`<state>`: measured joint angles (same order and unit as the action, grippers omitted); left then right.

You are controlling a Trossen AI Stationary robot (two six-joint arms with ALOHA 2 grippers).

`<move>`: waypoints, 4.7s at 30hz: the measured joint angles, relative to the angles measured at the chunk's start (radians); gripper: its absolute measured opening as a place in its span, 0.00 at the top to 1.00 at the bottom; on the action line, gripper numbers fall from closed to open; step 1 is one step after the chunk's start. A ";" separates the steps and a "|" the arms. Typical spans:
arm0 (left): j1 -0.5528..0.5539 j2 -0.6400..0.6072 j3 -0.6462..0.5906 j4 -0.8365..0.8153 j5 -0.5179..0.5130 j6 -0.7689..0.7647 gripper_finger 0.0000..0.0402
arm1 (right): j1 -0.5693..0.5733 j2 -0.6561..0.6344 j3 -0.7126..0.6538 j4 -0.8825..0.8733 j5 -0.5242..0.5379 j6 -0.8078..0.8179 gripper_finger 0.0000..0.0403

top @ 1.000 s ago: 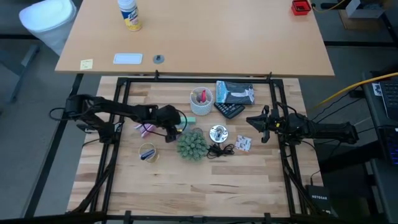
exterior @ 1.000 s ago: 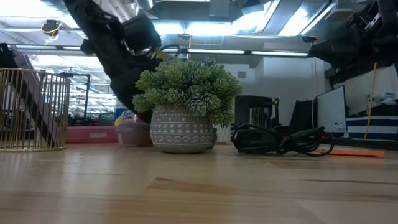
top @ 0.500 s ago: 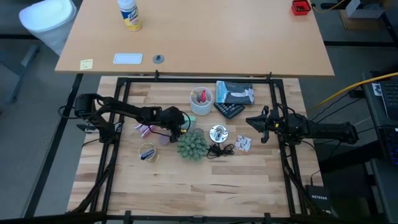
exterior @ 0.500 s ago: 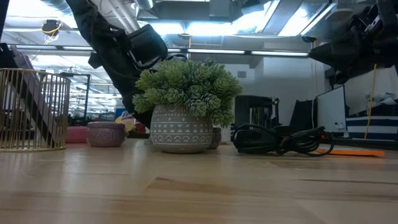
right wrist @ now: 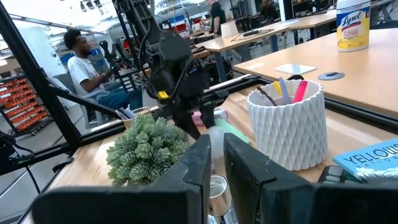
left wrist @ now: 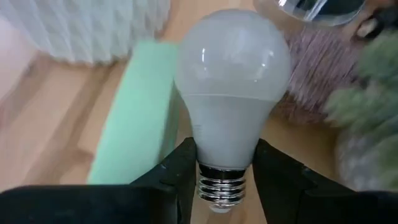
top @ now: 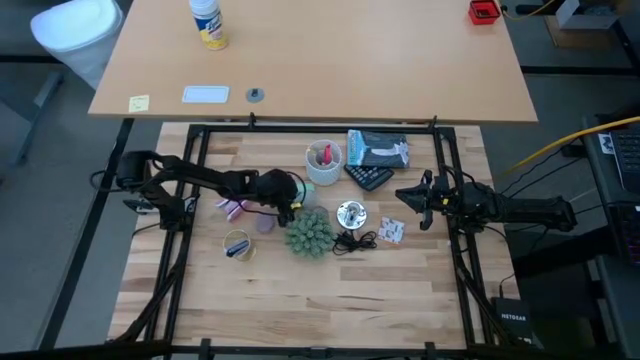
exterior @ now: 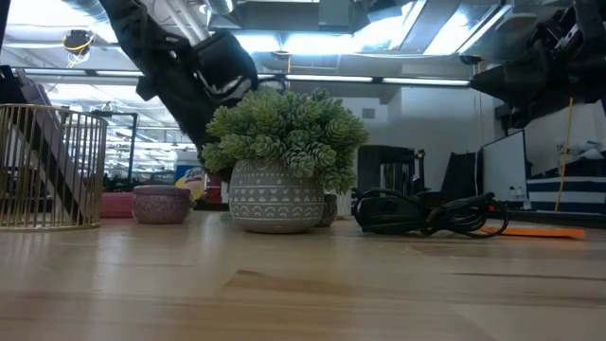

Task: Screw lightbulb
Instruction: Insert the lightbulb into the silver desk lamp

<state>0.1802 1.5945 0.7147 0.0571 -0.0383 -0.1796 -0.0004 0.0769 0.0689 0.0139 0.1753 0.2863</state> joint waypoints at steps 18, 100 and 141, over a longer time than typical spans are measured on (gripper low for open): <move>-0.018 -0.152 0.000 0.315 0.010 -0.206 0.69 | 0.000 0.000 0.000 -0.002 0.000 0.000 0.87; -0.122 0.450 0.328 0.895 -0.068 0.049 0.69 | 0.000 0.740 0.003 0.654 0.129 0.090 0.88; -0.134 0.451 0.329 0.791 -0.039 0.049 0.69 | 0.000 0.590 0.003 0.454 0.102 -0.030 0.88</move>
<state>0.0463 2.0457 1.0435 0.8486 -0.0769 -0.1309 -0.0002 0.6670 0.0723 0.4684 0.2768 0.2562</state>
